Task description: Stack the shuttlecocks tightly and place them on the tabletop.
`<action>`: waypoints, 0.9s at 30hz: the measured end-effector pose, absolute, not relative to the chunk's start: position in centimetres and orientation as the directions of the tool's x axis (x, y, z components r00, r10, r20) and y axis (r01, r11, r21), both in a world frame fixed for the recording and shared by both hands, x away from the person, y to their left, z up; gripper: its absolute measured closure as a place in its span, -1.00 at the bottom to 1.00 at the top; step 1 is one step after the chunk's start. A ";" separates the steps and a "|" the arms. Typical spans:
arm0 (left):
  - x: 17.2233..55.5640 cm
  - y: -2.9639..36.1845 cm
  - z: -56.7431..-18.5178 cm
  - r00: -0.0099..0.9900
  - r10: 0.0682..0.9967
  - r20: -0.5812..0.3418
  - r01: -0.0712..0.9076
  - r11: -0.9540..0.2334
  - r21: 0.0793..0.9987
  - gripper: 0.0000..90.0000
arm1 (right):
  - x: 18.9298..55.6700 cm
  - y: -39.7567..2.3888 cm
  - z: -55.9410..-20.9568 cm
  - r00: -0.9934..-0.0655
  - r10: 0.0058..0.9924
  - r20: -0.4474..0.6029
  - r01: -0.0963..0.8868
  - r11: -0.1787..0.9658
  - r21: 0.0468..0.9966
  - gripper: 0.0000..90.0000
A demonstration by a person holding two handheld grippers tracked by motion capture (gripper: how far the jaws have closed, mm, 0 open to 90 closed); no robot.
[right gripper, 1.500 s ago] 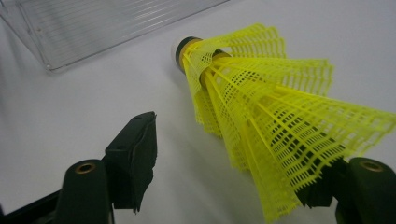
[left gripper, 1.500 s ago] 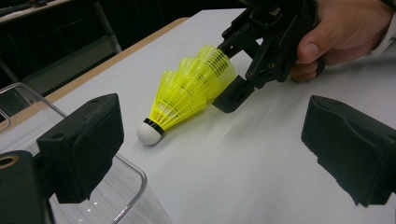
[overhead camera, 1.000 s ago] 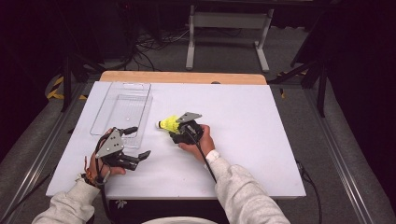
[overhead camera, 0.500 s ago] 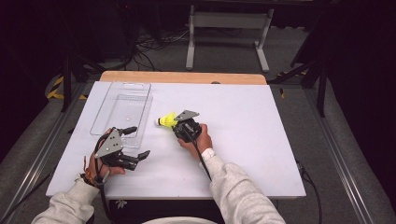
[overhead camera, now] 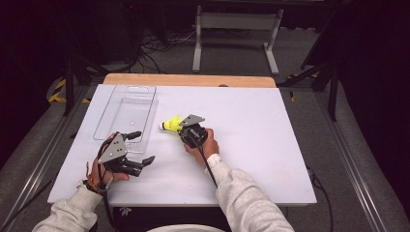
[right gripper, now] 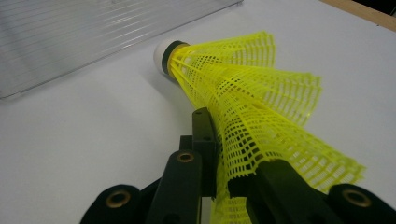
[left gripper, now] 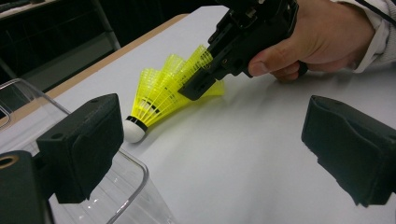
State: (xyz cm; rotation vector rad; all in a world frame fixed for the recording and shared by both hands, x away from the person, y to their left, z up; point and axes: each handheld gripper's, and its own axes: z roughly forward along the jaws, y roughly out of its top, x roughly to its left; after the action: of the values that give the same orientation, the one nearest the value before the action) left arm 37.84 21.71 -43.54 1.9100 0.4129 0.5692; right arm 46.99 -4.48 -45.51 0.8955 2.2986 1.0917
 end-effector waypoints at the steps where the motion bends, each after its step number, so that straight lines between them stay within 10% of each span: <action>1: 37.8 21.7 -43.5 0.827 0.526 0.199 0.026 -0.389 0.921 -0.86 | 47.0 -4.5 -45.5 -0.692 0.714 -0.106 0.366 0.474 0.801 0.92; 27: 37.8 23.8 -43.5 0.792 0.577 0.200 0.042 -0.378 0.925 -0.86 | 46.5 -5.4 -43.8 -0.698 0.708 -0.109 0.316 0.441 0.840 0.93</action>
State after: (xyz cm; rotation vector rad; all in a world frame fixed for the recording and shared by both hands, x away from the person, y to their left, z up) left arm 37.77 23.85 -43.49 1.8913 0.4695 0.6136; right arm 46.49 -5.37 -43.81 0.8621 2.2478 1.1706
